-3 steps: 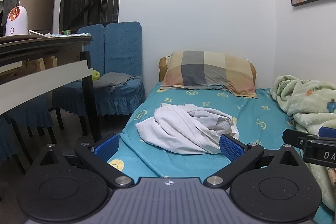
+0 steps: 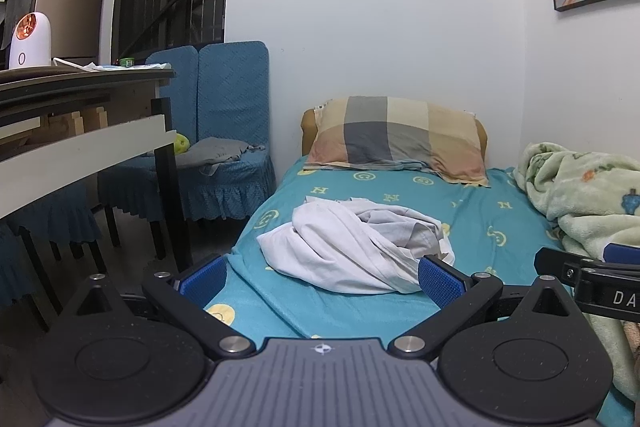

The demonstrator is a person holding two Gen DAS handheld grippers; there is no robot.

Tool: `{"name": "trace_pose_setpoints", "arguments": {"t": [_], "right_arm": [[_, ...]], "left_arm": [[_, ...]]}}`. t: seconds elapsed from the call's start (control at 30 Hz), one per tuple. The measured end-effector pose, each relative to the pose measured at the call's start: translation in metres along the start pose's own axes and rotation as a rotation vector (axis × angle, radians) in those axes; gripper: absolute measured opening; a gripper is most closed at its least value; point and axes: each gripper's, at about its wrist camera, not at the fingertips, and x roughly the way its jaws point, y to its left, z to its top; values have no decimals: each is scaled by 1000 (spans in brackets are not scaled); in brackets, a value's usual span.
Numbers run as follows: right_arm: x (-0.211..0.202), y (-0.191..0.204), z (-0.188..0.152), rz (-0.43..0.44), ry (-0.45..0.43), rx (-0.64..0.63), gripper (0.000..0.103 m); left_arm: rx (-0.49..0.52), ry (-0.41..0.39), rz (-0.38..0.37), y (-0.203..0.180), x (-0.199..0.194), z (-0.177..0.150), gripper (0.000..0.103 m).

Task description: Fold clothes

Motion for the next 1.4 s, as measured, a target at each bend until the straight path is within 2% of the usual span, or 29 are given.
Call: {"name": "trace_pose_setpoints", "arguments": {"t": [1.13, 1.4], "right_arm": [[2, 0, -3, 21, -4, 0, 103], [1, -2, -4, 32, -19, 32, 103]], "left_arm": [[23, -26, -33, -2, -2, -5, 103], [25, -27, -30, -2, 0, -6, 103]]}}
